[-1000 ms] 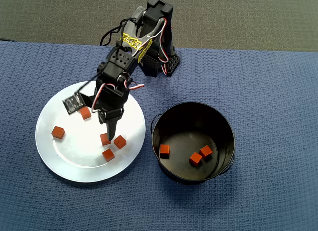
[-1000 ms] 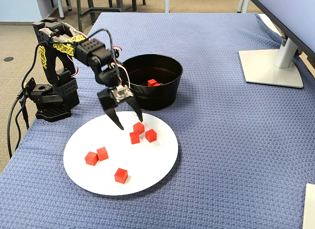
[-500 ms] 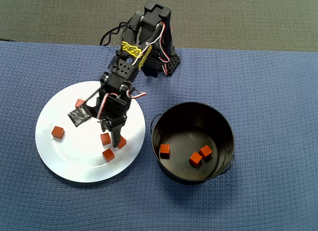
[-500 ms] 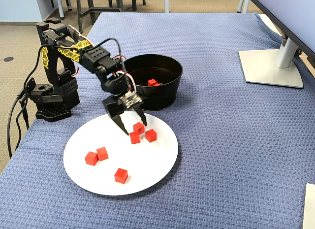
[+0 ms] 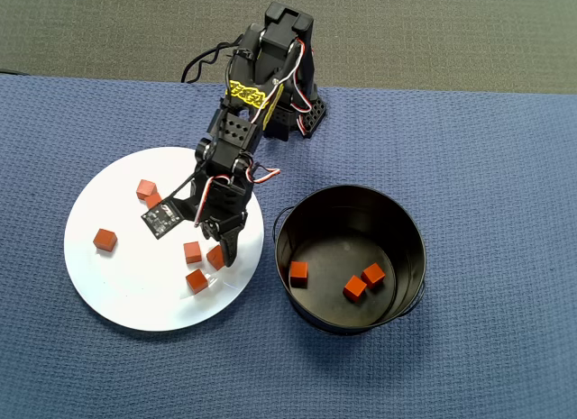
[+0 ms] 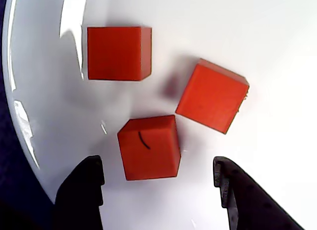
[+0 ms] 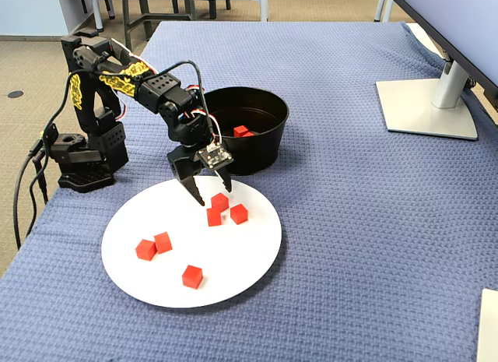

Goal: Pick up the red cubes from the white plate and place them in the black recipient

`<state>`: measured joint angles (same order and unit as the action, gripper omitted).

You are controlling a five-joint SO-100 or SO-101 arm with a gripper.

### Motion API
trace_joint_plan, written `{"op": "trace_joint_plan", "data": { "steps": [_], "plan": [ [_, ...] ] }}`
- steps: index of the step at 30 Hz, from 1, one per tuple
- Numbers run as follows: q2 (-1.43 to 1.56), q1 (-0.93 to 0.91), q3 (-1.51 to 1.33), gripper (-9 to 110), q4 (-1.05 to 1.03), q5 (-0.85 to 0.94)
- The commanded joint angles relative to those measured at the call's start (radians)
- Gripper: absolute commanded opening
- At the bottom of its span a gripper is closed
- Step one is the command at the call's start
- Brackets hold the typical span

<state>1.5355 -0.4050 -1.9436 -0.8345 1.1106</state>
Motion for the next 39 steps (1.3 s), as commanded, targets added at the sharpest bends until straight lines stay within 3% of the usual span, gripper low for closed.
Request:
{"op": "trace_joint_plan", "data": {
  "steps": [1,18,24,31,39],
  "plan": [
    [0.063,0.018,-0.006,19,0.015,-0.012],
    [-0.051,-0.017,0.021,11,0.094,0.06],
    [-0.074,-0.025,0.028,0,0.126,0.048],
    [0.13,0.009,0.057,0,-0.028,-0.031],
    [0.546,0.175,0.137,0,-0.33,-0.275]
  ]
}}
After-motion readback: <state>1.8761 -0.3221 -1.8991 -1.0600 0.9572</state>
